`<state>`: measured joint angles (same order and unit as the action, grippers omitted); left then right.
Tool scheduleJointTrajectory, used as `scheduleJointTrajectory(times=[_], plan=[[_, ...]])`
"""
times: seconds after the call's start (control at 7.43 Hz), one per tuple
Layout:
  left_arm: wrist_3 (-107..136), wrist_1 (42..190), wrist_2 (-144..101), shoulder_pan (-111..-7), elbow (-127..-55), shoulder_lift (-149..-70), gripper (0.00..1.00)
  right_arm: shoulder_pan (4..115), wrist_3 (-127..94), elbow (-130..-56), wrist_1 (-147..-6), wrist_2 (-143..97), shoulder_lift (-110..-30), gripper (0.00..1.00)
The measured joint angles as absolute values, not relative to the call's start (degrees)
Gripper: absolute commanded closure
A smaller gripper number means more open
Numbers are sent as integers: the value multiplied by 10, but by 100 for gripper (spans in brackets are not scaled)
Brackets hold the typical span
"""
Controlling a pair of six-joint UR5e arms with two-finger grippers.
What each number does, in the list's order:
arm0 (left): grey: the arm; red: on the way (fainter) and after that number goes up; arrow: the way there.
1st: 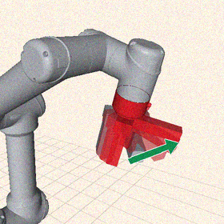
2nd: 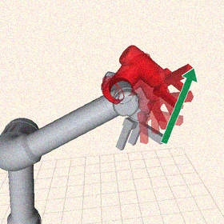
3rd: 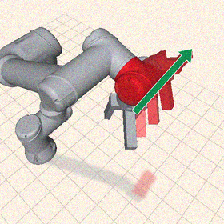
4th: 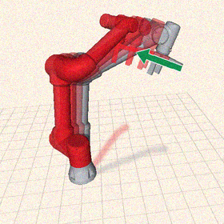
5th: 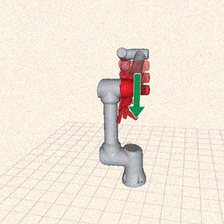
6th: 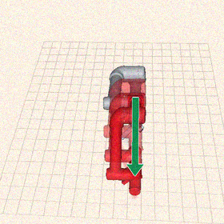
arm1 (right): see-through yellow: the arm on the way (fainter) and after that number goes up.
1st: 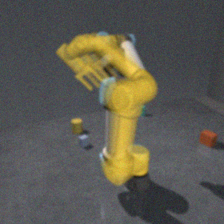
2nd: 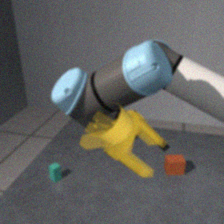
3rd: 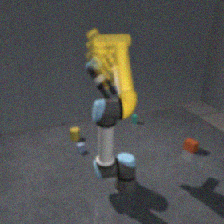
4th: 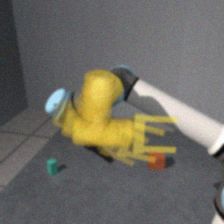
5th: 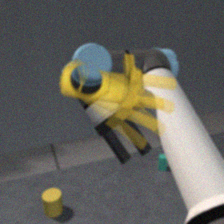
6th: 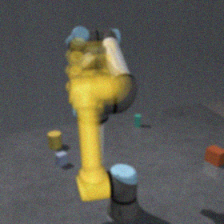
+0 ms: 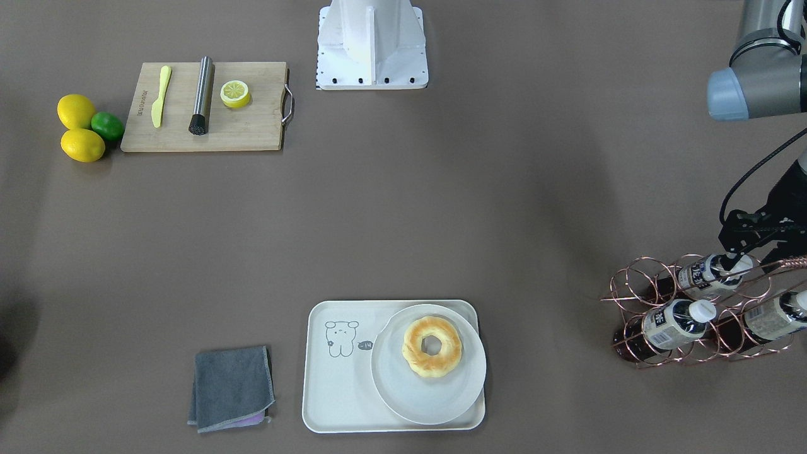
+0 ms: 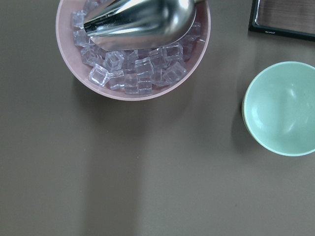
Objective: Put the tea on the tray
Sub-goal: 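Lower the left gripper and grasp a white-capped tea bottle in the rack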
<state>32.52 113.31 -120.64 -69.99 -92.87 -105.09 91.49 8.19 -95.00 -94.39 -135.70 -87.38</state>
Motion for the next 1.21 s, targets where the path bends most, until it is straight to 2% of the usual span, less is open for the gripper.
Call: scheduleJointTrajectory(times=[0.13,0.27,0.4,0.54,1.21], plan=[[326,1133,-1206,-699,-927,-1052,37,915,82,-950,-944,-1357,-873,0],[327,1135,-1206,-698,-927,-1052,49,915,82,-950,-944,-1356,-872,0],[328,1136,-1206,-696,-927,-1052,79,915,82,-950,-944,-1356,-872,0],[330,1137,-1207,-695,-926,-1052,100,915,82,-950,-944,-1356,-872,0],[325,1132,-1208,-698,-929,-1063,100,915,82,-949,-944,-1356,-872,0]])
